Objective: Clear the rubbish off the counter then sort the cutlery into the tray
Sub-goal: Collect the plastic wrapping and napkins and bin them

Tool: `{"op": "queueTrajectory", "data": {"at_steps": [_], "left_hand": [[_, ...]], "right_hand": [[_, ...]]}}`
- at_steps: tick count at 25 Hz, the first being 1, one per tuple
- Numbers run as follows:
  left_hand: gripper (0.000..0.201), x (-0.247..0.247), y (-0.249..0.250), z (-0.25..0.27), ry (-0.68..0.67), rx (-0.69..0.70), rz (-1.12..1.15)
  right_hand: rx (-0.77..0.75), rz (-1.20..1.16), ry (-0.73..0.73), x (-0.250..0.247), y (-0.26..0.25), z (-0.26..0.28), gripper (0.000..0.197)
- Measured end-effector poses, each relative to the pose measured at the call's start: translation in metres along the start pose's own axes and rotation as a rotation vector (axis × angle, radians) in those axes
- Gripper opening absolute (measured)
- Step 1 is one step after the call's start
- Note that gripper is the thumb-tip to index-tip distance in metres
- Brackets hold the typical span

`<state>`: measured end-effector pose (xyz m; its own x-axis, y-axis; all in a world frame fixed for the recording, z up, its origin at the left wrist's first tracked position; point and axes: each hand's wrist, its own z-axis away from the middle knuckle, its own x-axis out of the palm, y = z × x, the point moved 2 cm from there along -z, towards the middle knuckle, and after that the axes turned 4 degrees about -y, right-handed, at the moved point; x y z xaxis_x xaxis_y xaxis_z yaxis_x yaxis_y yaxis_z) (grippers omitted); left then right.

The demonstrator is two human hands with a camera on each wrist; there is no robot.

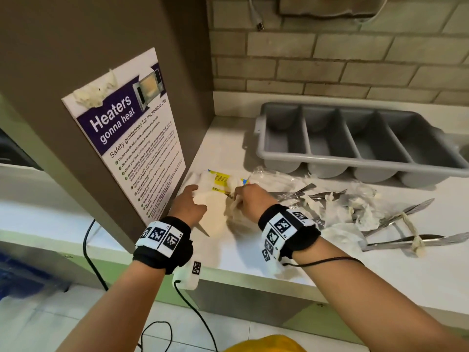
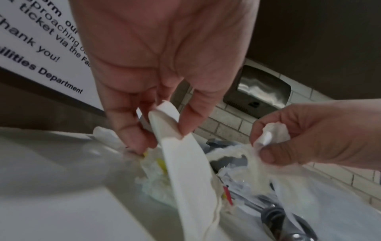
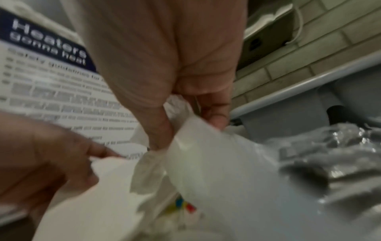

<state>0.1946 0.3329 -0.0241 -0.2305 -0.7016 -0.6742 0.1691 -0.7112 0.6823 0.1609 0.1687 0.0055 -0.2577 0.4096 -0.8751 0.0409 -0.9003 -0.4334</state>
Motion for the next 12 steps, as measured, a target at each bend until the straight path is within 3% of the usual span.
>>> {"op": "queueTrajectory", "data": {"at_steps": [3,6,10,12], "left_hand": [[0.056,-0.007,0.002,-0.003,-0.021,0.042,-0.015],[0.053,-0.010,0.008,-0.008,-0.004,0.074,0.012],[0.053,-0.006,0.015,-0.018,-0.021,0.052,0.044],[0.053,-0.005,0.017,-0.021,-0.027,0.036,0.055]], "right_hand": [[0.063,-0.085,0.126,-0.024,0.015,-0.007,0.027],[0.209,0.060,0.120,-0.040,0.048,-0.035,0.028],[0.400,0.241,-0.076,-0.036,0.077,-0.058,0.045],[0.397,0.272,-0.196,-0.027,0.082,-0.064,0.040]]}}
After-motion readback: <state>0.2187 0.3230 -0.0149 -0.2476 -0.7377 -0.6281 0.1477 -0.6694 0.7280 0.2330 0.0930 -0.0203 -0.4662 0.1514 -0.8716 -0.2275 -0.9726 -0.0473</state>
